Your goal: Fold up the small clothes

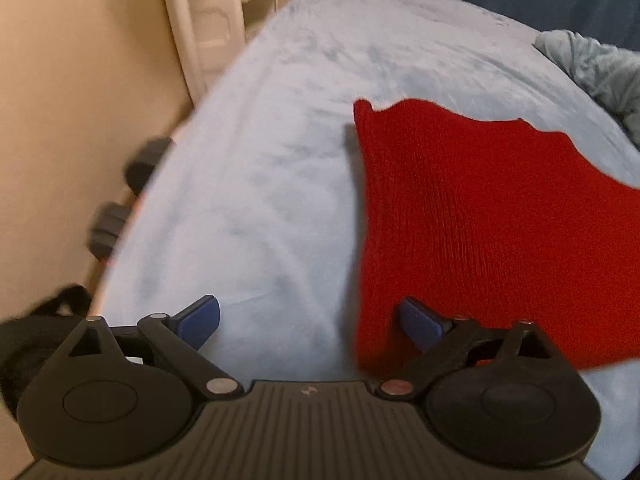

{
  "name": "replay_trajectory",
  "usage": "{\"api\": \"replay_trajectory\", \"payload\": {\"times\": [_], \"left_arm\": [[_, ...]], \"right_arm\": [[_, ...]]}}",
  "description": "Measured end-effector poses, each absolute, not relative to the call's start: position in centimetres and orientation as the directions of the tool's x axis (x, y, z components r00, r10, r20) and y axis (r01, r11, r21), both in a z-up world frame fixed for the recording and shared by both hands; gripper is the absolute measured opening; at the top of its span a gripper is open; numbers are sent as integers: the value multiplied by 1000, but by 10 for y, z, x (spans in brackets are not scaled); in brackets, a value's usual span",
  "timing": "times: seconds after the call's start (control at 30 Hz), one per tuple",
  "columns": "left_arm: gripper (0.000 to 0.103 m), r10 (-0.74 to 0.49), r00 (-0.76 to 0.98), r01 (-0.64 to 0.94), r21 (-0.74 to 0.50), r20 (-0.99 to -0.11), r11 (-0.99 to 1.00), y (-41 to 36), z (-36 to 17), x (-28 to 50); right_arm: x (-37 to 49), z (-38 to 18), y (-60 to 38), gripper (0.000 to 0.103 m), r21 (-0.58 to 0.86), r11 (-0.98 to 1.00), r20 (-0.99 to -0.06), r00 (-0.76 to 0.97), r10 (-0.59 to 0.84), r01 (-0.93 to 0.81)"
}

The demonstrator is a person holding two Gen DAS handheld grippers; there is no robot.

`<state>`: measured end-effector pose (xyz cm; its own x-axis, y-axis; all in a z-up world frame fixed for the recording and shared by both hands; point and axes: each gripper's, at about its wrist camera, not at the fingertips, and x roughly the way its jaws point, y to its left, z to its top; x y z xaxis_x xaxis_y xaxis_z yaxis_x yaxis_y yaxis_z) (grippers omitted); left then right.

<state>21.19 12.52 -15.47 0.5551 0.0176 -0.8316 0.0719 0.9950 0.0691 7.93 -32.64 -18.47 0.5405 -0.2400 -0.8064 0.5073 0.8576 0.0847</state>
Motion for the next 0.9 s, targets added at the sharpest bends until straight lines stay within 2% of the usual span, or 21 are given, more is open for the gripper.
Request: {"api": "replay_trajectory", "payload": {"times": [0.1,0.17,0.27,0.3,0.4,0.53,0.9], "left_arm": [[101,27,588,76,88,-809,993,119,-124,178],[103,-19,595,96,47,-803,994,106,-105,154],[103,-83,610,128,-5,-788,992,78,-78,118],[103,-88,622,128,-10,-778,992,68,-68,104],[103,-109,636,177,7,-764,984,37,-51,75],[103,-99,637,206,46,-765,977,16,-44,40],[103,-77,633,199,66,-771,978,15,-50,-10]], "right_arm": [[42,-157,-326,52,135,855,-787,579,-215,500],[11,-131,-311,55,169,869,-752,630,-192,465],[-29,-92,-281,67,223,886,-690,708,-151,407],[-39,-81,-271,75,240,889,-672,728,-138,390],[-67,-54,-241,85,264,894,-610,781,-135,362],[-91,-36,-213,86,260,915,-571,813,-112,308],[-135,-28,-179,86,207,943,-558,823,-104,260]]}}
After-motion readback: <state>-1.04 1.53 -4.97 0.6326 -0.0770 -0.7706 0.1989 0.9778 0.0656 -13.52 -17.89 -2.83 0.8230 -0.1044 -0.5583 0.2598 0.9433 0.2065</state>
